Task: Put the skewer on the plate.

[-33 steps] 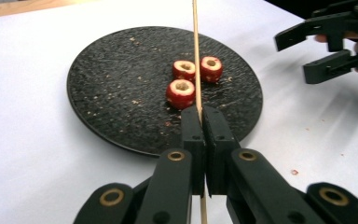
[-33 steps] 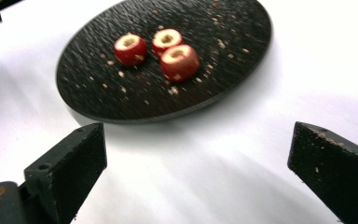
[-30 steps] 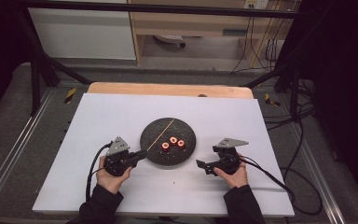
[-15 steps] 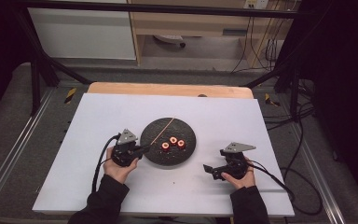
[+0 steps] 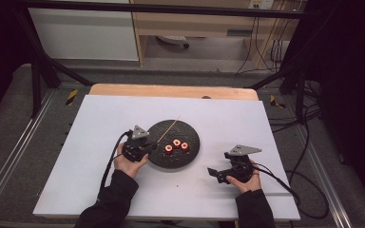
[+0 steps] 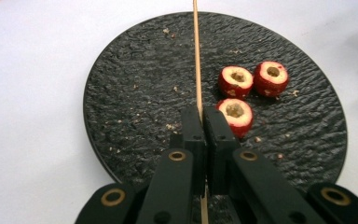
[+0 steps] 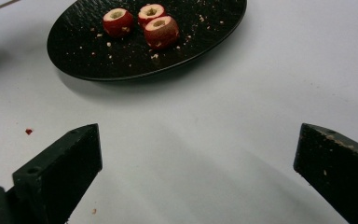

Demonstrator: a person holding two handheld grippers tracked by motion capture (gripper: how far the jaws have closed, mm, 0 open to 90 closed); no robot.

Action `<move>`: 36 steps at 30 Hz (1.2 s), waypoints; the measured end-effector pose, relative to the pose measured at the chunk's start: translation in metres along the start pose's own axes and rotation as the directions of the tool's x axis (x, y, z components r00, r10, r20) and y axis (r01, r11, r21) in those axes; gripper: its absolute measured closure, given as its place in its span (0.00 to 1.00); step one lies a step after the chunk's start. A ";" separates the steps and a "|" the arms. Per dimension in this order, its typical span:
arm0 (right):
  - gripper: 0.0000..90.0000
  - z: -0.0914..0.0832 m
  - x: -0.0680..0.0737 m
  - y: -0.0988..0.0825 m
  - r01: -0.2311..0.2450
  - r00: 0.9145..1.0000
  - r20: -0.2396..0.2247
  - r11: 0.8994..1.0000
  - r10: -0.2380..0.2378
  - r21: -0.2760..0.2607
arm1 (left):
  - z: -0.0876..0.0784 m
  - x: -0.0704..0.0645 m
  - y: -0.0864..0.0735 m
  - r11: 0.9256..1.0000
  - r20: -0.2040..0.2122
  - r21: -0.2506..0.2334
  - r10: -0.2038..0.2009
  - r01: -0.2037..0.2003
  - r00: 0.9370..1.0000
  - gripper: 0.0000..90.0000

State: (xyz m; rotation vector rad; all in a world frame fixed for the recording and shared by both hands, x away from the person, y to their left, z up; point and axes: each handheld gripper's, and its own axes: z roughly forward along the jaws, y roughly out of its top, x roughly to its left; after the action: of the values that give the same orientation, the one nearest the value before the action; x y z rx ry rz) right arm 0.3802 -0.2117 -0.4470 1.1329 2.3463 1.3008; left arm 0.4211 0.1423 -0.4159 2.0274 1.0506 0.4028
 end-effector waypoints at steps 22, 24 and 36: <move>0.02 0.002 0.000 -0.001 0.005 1.000 -0.006 1.000 -0.005 0.010 | 0.029 -0.005 -0.001 0.996 -0.045 0.088 0.005 -0.001 0.999 0.97; 0.02 0.002 0.001 -0.002 0.000 1.000 -0.006 1.000 0.000 0.009 | 0.030 -0.005 -0.001 0.996 -0.041 0.092 0.004 0.000 0.999 0.97; 0.02 0.002 0.001 -0.002 0.006 1.000 -0.002 1.000 -0.006 0.013 | 0.018 -0.003 -0.002 0.997 -0.025 0.079 0.012 -0.010 1.000 0.84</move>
State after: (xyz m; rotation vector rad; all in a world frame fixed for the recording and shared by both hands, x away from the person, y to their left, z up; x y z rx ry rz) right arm 0.3798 -0.2102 -0.4498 1.1280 2.3613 1.2864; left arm 0.4290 0.1310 -0.4284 2.1042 1.0865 0.3993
